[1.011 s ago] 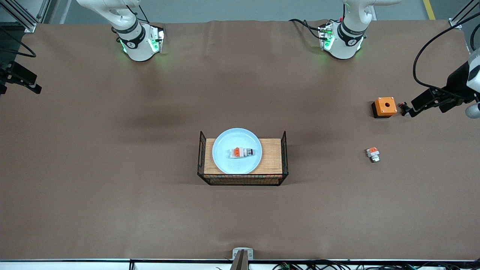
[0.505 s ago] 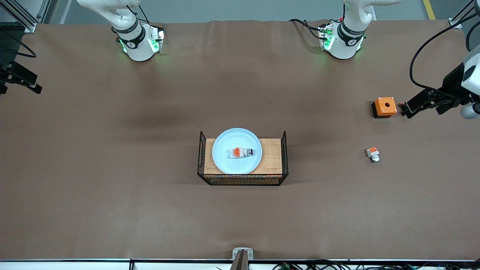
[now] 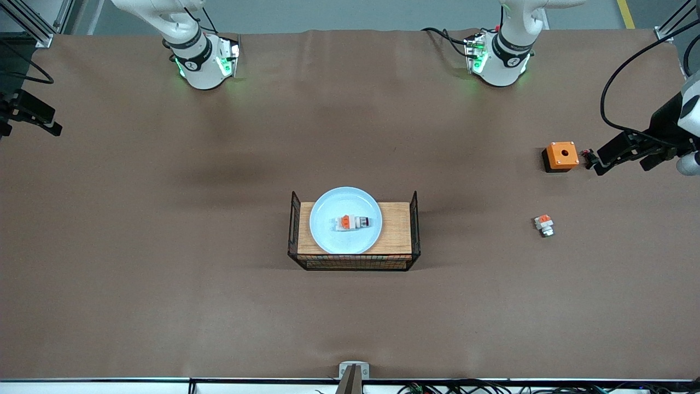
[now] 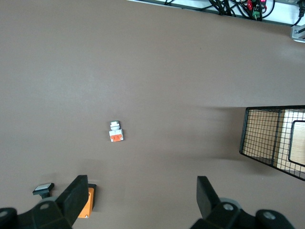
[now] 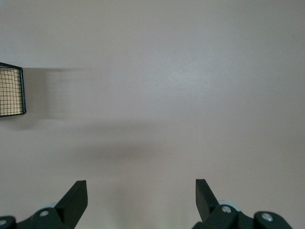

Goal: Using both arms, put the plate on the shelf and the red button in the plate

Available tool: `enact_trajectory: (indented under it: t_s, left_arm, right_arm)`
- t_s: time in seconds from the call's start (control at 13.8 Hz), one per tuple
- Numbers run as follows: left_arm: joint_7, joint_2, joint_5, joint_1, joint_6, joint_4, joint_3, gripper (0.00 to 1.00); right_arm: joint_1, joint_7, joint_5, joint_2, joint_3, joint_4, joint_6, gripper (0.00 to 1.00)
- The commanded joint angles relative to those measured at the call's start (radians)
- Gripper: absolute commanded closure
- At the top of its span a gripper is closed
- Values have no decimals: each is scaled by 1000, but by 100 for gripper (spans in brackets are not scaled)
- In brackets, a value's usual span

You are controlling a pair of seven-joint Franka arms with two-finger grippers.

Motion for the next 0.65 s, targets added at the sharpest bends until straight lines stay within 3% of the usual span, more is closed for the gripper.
enact_trajectory:
  t_s: [0.0,0.58]
  left_arm:
    - [56,-3,16,4,-65,17,-4,0]
    - [57,-5,12,2,-80,49,-6,0]
  right_arm:
    - [-27,2,16,-32,18,-30,2,0]
    - [-24,1,48,-35,19,-30,4,0]
